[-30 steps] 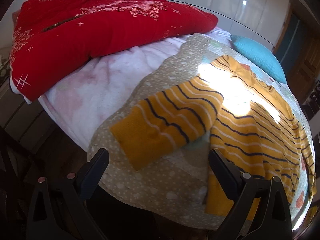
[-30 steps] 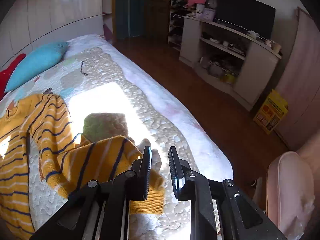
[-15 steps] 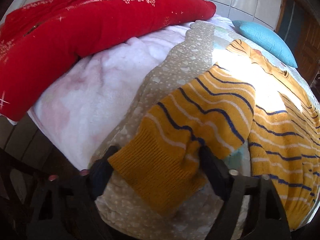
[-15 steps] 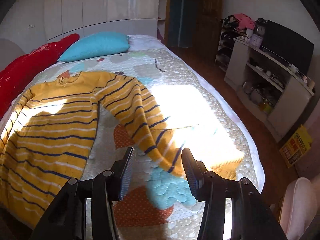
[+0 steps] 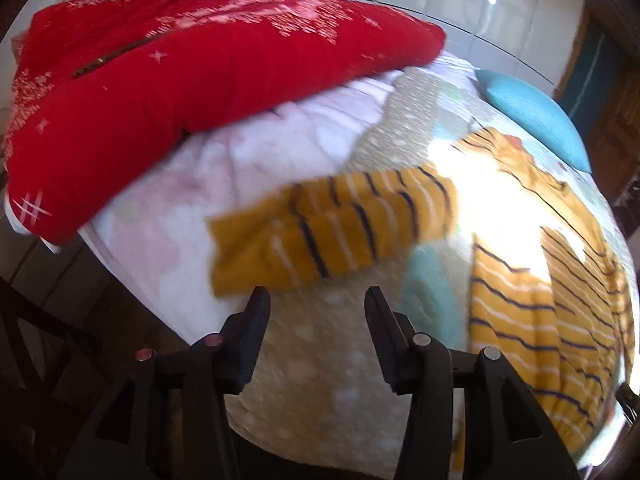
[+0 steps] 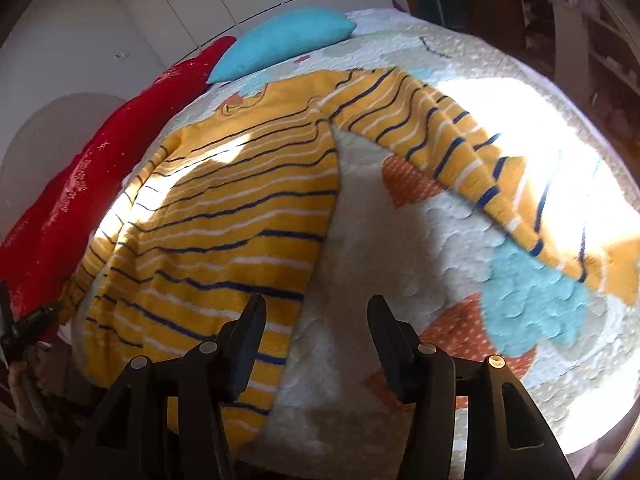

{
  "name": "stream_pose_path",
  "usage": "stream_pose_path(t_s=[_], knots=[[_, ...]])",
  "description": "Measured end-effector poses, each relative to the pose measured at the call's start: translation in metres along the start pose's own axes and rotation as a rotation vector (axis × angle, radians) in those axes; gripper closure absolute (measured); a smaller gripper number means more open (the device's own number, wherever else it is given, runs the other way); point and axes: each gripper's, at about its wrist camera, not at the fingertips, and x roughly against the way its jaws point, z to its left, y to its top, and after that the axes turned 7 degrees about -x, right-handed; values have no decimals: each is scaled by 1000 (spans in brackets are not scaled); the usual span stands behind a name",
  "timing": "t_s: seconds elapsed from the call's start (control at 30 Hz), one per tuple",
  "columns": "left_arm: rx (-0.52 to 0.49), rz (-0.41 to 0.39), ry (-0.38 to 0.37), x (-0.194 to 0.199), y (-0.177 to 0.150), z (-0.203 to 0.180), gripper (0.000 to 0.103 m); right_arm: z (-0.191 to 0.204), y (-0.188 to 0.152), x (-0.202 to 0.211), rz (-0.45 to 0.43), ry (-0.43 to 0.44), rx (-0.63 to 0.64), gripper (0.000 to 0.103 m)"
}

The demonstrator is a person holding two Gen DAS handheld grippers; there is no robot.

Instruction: Fold small clothes

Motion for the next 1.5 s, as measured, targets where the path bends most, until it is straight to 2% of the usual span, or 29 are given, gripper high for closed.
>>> stream_pose_path(t_s=[0.1,0.2,0.27,0.33,0.4,0.47,0.5,0.53,0.57,0.6,0.63,0.67,0.7,0.8,0.9,1.03,1.13,1.2,1.23,1.27,1.33,1.37,1.43,1.5], knots=[[-47,57,-136,-5,-26,-35,55,3,-14,-13,58,50,14,45],[-103,97,-244,-15,-42,-66,52,6,-28,-16,58,52,42,42],[-135,95,-249,-18,-47,-81,35,7,-35,-15,62,86,41,41],[-146,83,-284,-20,-48,-89,27,10,-42,-17,85,136,33,41],[-130,97,-343,-24,-48,-94,25,17,-52,-25,123,171,27,40],[-119,117,-312,-30,-47,-98,25,26,-65,-33,132,164,26,38],[-125,116,-285,-30,-47,-100,30,31,-69,-34,115,142,38,38],[-133,114,-240,-29,-47,-100,53,36,-72,-34,97,111,55,38],[-136,113,-211,-27,-46,-100,72,40,-74,-34,86,82,66,42],[-119,116,-234,-25,-44,-95,79,43,-75,-33,78,69,70,61],[-92,126,-275,-23,-42,-88,96,44,-74,-32,81,74,75,73],[-68,137,-292,-22,-40,-83,96,44,-72,-32,95,97,72,88],[-52,142,-294,-20,-39,-78,96,41,-70,-31,106,127,54,91],[-13,154,-303,-8,-46,-64,96,29,-63,-24,133,184,12,92],[16,161,-321,4,-65,-55,96,16,-68,-8,141,176,20,93],[-9,174,-251,5,-85,-54,97,2,-85,-2,191,118,60,95],[-23,162,-203,8,-86,-50,97,-8,-93,-1,189,69,75,94],[-61,126,-153,18,-83,-52,93,-18,-88,3,166,82,33,94],[-83,102,-138,24,-81,-54,83,-21,-84,6,148,88,21,94],[-106,77,-122,29,-78,-57,68,-24,-79,10,127,90,12,93],[-154,13,-76,41,-72,-66,49,-22,-69,15,85,73,10,85],[-179,-25,-50,47,-69,-72,47,-21,-64,18,62,64,16,79],[-234,-83,-6,54,-61,-88,46,-15,-54,25,11,40,35,75],[-282,-132,26,60,-54,-104,36,-2,-44,35,-74,2,73,70]])
